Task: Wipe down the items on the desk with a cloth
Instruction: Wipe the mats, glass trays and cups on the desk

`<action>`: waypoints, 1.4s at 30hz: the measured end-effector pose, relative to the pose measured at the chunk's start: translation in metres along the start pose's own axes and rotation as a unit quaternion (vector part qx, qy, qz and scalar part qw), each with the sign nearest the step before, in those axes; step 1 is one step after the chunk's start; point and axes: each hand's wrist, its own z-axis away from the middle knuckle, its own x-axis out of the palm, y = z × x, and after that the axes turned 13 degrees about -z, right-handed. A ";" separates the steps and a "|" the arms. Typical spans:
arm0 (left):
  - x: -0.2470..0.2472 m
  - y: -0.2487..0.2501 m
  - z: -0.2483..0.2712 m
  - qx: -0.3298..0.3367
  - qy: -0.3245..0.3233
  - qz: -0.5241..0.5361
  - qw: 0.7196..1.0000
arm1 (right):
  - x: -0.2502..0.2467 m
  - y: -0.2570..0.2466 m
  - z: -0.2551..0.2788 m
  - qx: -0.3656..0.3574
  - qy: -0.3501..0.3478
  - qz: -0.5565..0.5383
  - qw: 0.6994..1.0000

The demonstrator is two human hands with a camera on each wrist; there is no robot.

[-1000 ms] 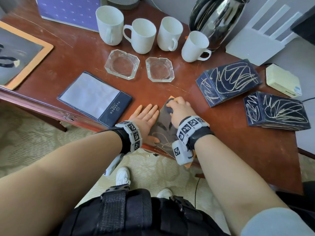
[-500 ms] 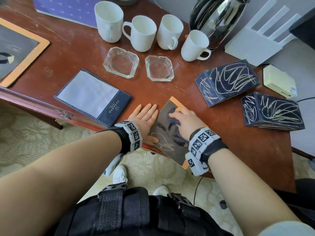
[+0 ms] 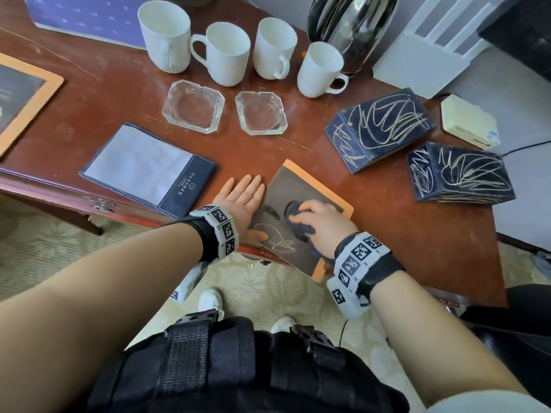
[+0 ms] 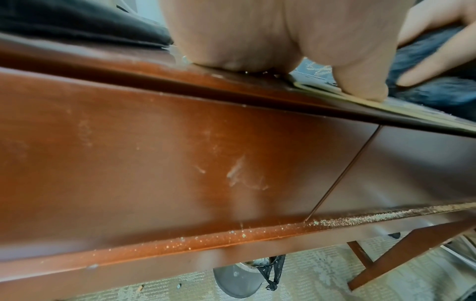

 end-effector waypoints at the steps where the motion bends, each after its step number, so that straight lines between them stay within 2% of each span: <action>1: 0.000 0.000 0.000 0.000 0.002 0.002 1.000 | 0.003 -0.001 0.004 -0.018 -0.026 -0.003 0.999; 2: 0.001 0.001 -0.001 0.000 0.006 0.006 1.000 | 0.004 0.002 0.008 -0.011 -0.028 -0.022 0.999; 4: -0.002 0.000 -0.001 0.011 0.019 0.010 1.000 | 0.000 0.011 0.013 0.043 0.038 -0.077 0.995; 7: -0.015 -0.002 -0.005 0.077 0.057 -0.010 0.995 | -0.004 0.020 0.026 0.122 0.107 -0.081 0.983; 10: -0.030 -0.007 -0.014 0.131 0.041 -0.025 0.990 | 0.000 0.023 0.038 0.148 0.140 -0.126 0.971; 15: -0.024 -0.002 -0.014 0.093 0.060 -0.102 0.988 | 0.004 0.030 0.052 0.152 0.240 -0.192 0.939; 17: -0.020 0.007 -0.009 0.061 0.074 -0.095 0.991 | 0.002 0.030 0.054 0.152 0.251 -0.199 0.935; 20: -0.015 0.019 -0.001 0.003 0.105 -0.021 0.994 | -0.003 0.030 0.054 0.143 0.264 -0.199 0.933; 24: -0.017 0.036 0.002 -0.040 0.130 0.013 0.991 | -0.008 0.034 0.045 0.116 0.262 -0.161 0.945; 28: -0.009 0.033 0.003 -0.024 0.115 0.027 0.993 | 0.001 0.040 0.030 0.096 0.207 -0.136 0.964; 30: 0.003 0.031 0.007 -0.013 0.148 0.021 0.989 | 0.009 0.041 0.025 0.095 0.171 -0.105 0.975; 32: 0.011 0.032 0.009 -0.002 0.176 0.067 0.982 | 0.015 0.041 0.024 0.108 0.157 -0.084 0.978; 34: 0.011 0.034 0.006 0.003 0.151 0.099 0.984 | 0.015 0.044 0.024 0.107 0.147 -0.080 0.980; 37: 0.014 0.036 -0.002 -0.006 0.144 0.085 0.986 | 0.015 0.052 0.023 0.066 0.185 -0.101 0.975; 40: 0.020 0.039 -0.005 -0.028 0.140 0.051 0.988 | 0.016 0.056 0.015 0.047 0.238 -0.171 0.955; 42: 0.021 0.042 -0.007 -0.044 0.135 0.023 0.990 | 0.018 0.054 0.010 0.040 0.248 -0.146 0.957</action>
